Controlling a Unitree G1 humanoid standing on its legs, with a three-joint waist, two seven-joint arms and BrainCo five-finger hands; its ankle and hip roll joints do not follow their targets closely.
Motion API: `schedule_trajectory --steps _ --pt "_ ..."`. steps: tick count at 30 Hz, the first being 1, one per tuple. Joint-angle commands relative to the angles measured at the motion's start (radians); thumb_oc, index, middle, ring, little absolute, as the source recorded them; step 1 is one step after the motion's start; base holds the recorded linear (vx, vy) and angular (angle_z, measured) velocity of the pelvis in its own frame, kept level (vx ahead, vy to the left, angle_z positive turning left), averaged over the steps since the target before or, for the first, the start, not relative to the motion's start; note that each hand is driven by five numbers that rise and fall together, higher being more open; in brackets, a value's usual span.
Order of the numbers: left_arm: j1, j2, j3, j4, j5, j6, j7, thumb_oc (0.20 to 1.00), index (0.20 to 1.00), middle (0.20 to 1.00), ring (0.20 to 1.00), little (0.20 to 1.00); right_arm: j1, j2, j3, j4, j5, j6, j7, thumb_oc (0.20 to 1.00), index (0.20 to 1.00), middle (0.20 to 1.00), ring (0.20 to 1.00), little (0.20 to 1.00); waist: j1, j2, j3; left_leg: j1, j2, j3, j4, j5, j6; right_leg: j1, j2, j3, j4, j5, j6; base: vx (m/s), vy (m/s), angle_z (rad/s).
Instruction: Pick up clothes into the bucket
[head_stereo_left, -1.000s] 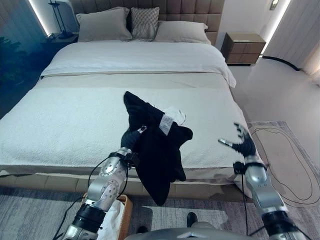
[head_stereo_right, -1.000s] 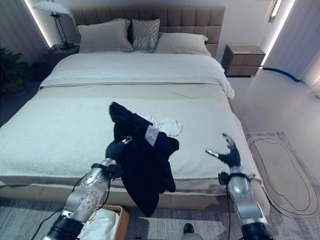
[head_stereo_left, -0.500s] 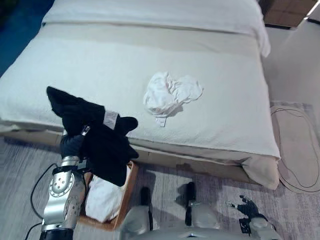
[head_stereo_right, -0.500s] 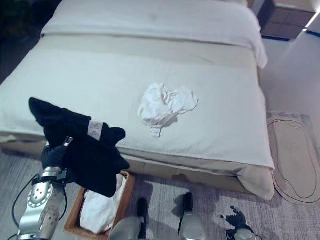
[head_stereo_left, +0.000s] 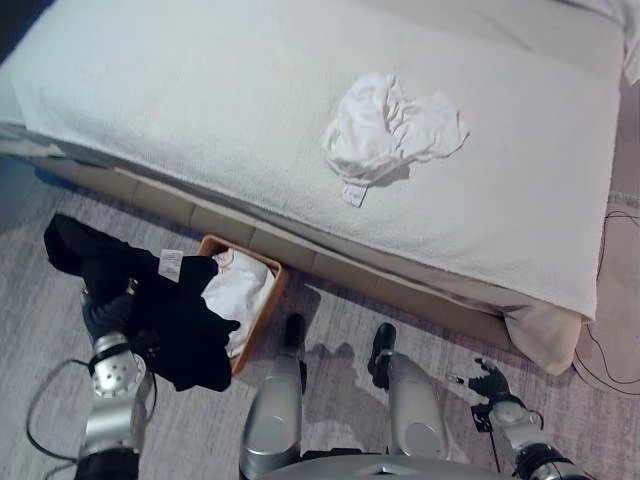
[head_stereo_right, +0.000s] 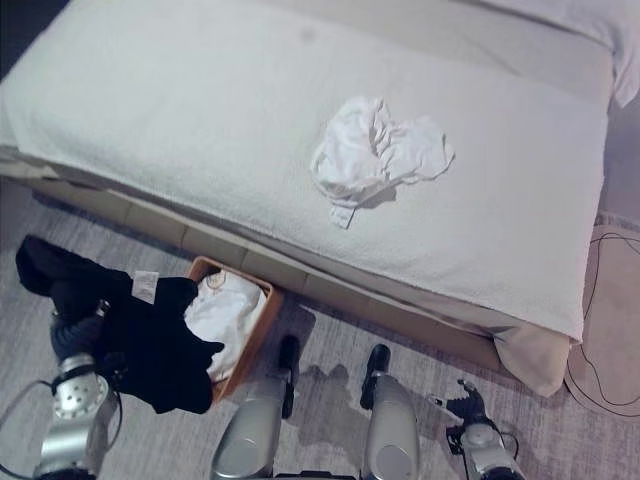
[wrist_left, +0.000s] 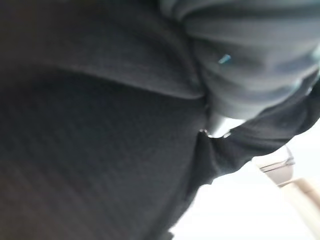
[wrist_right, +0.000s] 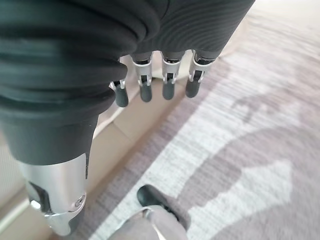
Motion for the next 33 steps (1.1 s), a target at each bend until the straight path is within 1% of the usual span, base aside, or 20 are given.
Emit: schedule_trajectory --steps 1,2,4,6,8,9,10,11,12,13,14,20,21,22,23,28,29,30,33 --pt "-0.031 0.116 0.009 0.007 0.101 -0.028 0.081 0.200 0.200 0.200 0.200 0.200 0.012 -0.031 0.060 -0.027 -0.029 -0.037 -0.047 1.000 1.000 1.000 1.000 1.000 -0.012 -0.033 0.004 -0.064 -0.029 -0.016 0.101 -0.044 0.021 0.041 -0.019 -0.017 -0.016 0.002 0.038 -0.05 0.001 0.05" --pt "-0.032 0.117 0.008 0.009 0.101 -0.029 0.081 0.200 0.200 0.200 0.200 0.200 0.011 -0.031 0.059 -0.027 -0.029 -0.037 -0.047 1.000 1.000 1.000 1.000 1.000 -0.011 -0.034 0.003 -0.066 -0.029 -0.016 0.102 -0.045 0.021 0.039 -0.019 -0.017 -0.014 0.001 0.038 -0.08 -0.015 0.03" --pt "-0.074 0.145 -0.013 0.068 0.094 -0.022 0.099 0.200 0.200 0.200 0.200 0.200 -0.003 -0.035 0.070 -0.037 -0.028 -0.044 -0.061 1.000 1.000 1.000 1.000 1.000 -0.014 -0.041 0.034 -0.117 -0.033 -0.024 0.138 -0.045 0.021 -0.003 -0.028 -0.023 0.022 -0.008 0.037 -0.07 -0.006 0.02" --pt "-0.102 0.163 -0.025 0.082 0.086 -0.021 0.106 0.200 0.200 0.200 0.200 0.200 -0.015 -0.035 0.075 -0.041 -0.022 -0.044 -0.070 1.000 1.000 1.000 1.000 1.000 -0.015 -0.046 0.054 -0.152 -0.037 -0.030 0.162 -0.048 0.021 -0.031 -0.032 -0.023 0.044 -0.014 0.036 -0.06 0.006 0.10" --pt "-0.128 0.192 -0.043 0.117 0.085 -0.015 0.118 0.200 0.200 0.200 0.200 0.200 -0.020 -0.038 0.086 -0.043 -0.018 -0.047 -0.077 1.000 1.000 1.000 1.000 1.000 -0.020 -0.049 0.058 -0.202 -0.039 -0.034 0.185 -0.050 0.022 -0.077 -0.036 -0.024 0.070 -0.020 0.035 0.00 0.002 0.10" --pt "-0.139 0.199 -0.051 0.127 0.086 -0.012 0.120 0.200 0.200 0.200 0.200 0.200 -0.023 -0.038 0.091 -0.038 -0.015 -0.048 -0.079 1.000 1.000 1.000 1.000 1.000 -0.020 -0.050 0.058 -0.210 -0.038 -0.037 0.207 -0.084 0.020 -0.086 -0.036 -0.015 0.091 -0.051 0.042 -0.02 0.021 0.11" --pt "-0.153 0.205 -0.060 0.147 0.080 -0.010 0.122 0.200 0.200 0.200 0.200 0.200 -0.029 -0.037 0.092 -0.042 -0.013 -0.048 -0.084 1.000 1.000 1.000 1.000 1.000 -0.021 -0.051 0.058 -0.251 -0.043 -0.036 0.214 -0.055 0.024 -0.122 -0.041 -0.023 0.094 -0.025 0.034 0.06 -0.009 0.10" --pt "-0.166 0.208 -0.066 0.162 0.075 -0.007 0.127 0.200 0.200 0.200 0.200 0.200 -0.028 -0.036 0.098 -0.044 -0.010 -0.050 -0.088 1.000 1.000 1.000 1.000 1.000 -0.023 -0.054 0.058 -0.250 -0.039 -0.036 0.227 -0.087 0.020 -0.124 -0.040 -0.016 0.110 -0.053 0.043 -0.01 0.020 0.07" --pt "-0.178 0.216 -0.075 0.176 0.077 -0.003 0.135 0.536 0.536 0.536 0.536 0.536 -0.034 -0.034 0.102 -0.042 -0.005 -0.049 -0.093 1.000 1.000 1.000 1.000 1.000 -0.024 -0.055 0.058 -0.264 -0.039 -0.035 0.236 -0.091 0.020 -0.136 -0.040 -0.014 0.114 -0.055 0.043 0.08 -0.013 0.06" --pt "-0.181 0.217 -0.076 0.178 0.077 -0.004 0.135 0.918 0.918 0.918 0.918 0.918 -0.035 -0.033 0.101 -0.041 -0.005 -0.049 -0.093 1.000 1.000 1.000 1.000 1.000 -0.024 -0.056 0.058 -0.266 -0.039 -0.035 0.237 -0.091 0.020 -0.138 -0.040 -0.014 0.116 -0.055 0.043 0.00 0.020 0.04" --pt "-0.193 0.229 -0.094 0.200 0.083 0.011 0.138 1.000 1.000 1.000 1.000 1.000 -0.048 -0.029 0.110 -0.039 0.000 -0.049 -0.102 1.000 1.000 1.000 1.000 1.000 -0.027 -0.060 0.058 -0.285 -0.036 -0.032 0.243 -0.092 0.021 -0.158 -0.035 -0.011 0.114 -0.051 0.044 0.00 0.000 0.00" --pt "-0.203 0.267 -0.128 0.253 0.147 0.068 0.141 1.000 1.000 1.000 1.000 1.000 -0.065 -0.021 0.124 -0.065 0.013 -0.054 -0.119 1.000 1.000 1.000 1.000 1.000 -0.034 -0.072 0.058 -0.295 -0.026 -0.025 0.240 -0.098 0.023 -0.169 -0.028 -0.006 0.092 -0.041 0.051 0.00 0.004 -0.01" --pt "-0.204 0.278 -0.136 0.264 0.176 0.086 0.143 1.000 1.000 1.000 1.000 1.000 -0.071 -0.022 0.124 -0.074 0.019 -0.058 -0.124 1.000 1.000 1.000 1.000 1.000 -0.037 -0.074 0.058 -0.292 -0.023 -0.022 0.234 -0.098 0.024 -0.168 -0.024 -0.003 0.082 -0.037 0.053 0.00 0.000 0.00" --pt "-0.204 0.278 -0.136 0.264 0.176 0.086 0.143 1.000 1.000 1.000 1.000 1.000 -0.071 -0.022 0.124 -0.075 0.019 -0.058 -0.124 1.000 1.000 1.000 1.000 1.000 -0.037 -0.074 0.058 -0.292 -0.023 -0.022 0.234 -0.098 0.024 -0.168 -0.023 -0.003 0.081 -0.037 0.053 0.00 0.000 0.00" --pt "-0.199 0.288 -0.141 0.270 0.199 0.099 0.144 1.000 1.000 1.000 1.000 1.000 -0.072 -0.024 0.124 -0.083 0.020 -0.059 -0.126 1.000 1.000 1.000 1.000 1.000 -0.038 -0.075 0.058 -0.292 -0.021 -0.020 0.234 -0.098 0.024 -0.169 -0.022 -0.002 0.077 -0.035 0.053 0.00 0.000 0.00" --pt "-0.173 0.271 -0.115 0.282 0.224 0.128 0.162 1.000 1.000 1.000 1.000 1.000 -0.076 -0.031 0.122 -0.142 0.025 -0.071 -0.130 1.000 1.000 1.000 1.000 1.000 -0.044 -0.083 0.058 -0.286 -0.015 -0.015 0.221 -0.096 0.023 -0.165 -0.010 0.003 0.049 -0.024 0.055 -0.01 0.016 -0.10" --pt "-0.171 0.265 -0.107 0.278 0.223 0.130 0.167 1.000 1.000 1.000 1.000 1.000 -0.080 -0.031 0.118 -0.152 0.024 -0.073 -0.131 1.000 1.000 1.000 1.000 1.000 -0.045 -0.084 0.058 -0.304 -0.018 -0.012 0.210 -0.063 0.026 -0.181 -0.013 -0.004 0.035 0.006 0.047 0.01 -0.003 -0.20" --pt "-0.160 0.254 -0.102 0.271 0.220 0.130 0.168 1.000 1.000 1.000 1.000 1.000 -0.079 -0.033 0.120 -0.167 0.026 -0.074 -0.133 1.000 1.000 1.000 1.000 1.000 -0.043 -0.084 0.058 -0.281 -0.013 -0.014 0.213 -0.095 0.023 -0.163 -0.009 0.002 0.043 -0.022 0.055 0.01 -0.007 -0.13" --pt "-0.144 0.240 -0.079 0.260 0.218 0.132 0.180 1.000 1.000 1.000 1.000 1.000 -0.081 -0.039 0.115 -0.207 0.027 -0.079 -0.136 1.000 1.000 1.000 1.000 1.000 -0.043 -0.084 0.058 -0.277 -0.014 -0.015 0.201 -0.091 0.022 -0.158 -0.005 0.003 0.031 -0.019 0.056 0.03 -0.008 -0.03"
